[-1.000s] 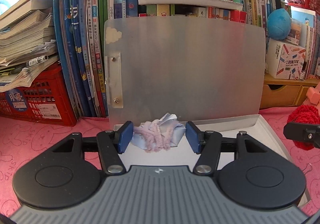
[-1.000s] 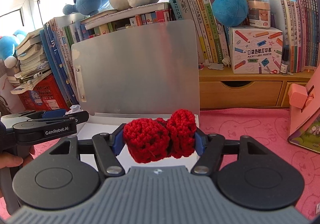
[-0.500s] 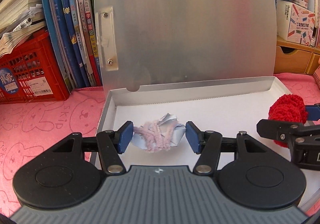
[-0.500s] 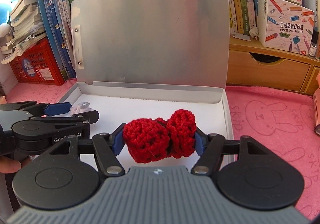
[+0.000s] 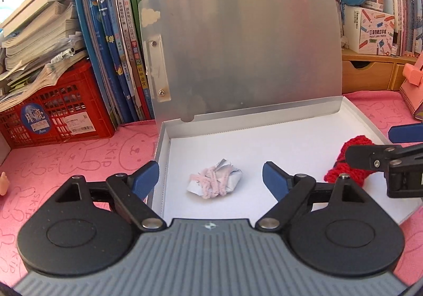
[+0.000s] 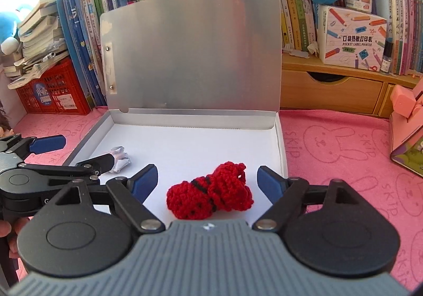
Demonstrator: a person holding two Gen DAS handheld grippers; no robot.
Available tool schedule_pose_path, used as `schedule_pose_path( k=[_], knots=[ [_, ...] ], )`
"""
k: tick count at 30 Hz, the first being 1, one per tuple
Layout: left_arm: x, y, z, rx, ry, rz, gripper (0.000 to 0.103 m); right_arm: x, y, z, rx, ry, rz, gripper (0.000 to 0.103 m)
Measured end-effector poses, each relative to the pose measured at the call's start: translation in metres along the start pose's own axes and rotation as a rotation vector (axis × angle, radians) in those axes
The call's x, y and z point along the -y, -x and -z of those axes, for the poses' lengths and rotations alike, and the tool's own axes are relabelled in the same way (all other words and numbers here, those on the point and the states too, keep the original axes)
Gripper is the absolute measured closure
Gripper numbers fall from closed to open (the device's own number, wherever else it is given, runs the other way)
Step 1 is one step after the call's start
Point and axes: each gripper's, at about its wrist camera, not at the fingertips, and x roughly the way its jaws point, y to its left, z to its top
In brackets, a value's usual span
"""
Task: Organize objects
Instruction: 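Open the left gripper over the box while the right gripper releases the red bow inside, then reach the left gripper to the blue floral pouch while the right gripper reaches the white plush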
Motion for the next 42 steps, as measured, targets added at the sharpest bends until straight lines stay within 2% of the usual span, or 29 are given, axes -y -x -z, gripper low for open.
schedule_pose_path(
  k=[9, 16, 31, 42],
  knots=[
    [0.003, 0.079, 0.017, 0.058, 0.010, 0.023, 0.009, -0.015, 0.075, 0.021, 0.075, 0.073, 0.017, 0.010],
    [0.011, 0.125, 0.042, 0.094, -0.001, 0.052, 0.009, -0.023, 0.111, 0.046, 0.090, 0.105, 0.011, 0.010],
    [0.006, 0.168, 0.091, 0.088, 0.050, 0.123, 0.009, -0.019, 0.139, 0.084, 0.075, 0.113, 0.005, 0.009],
    [0.001, 0.198, 0.133, 0.103, 0.060, 0.134, 0.009, -0.010, 0.149, 0.126, 0.046, 0.106, 0.002, 0.009]
  ],
)
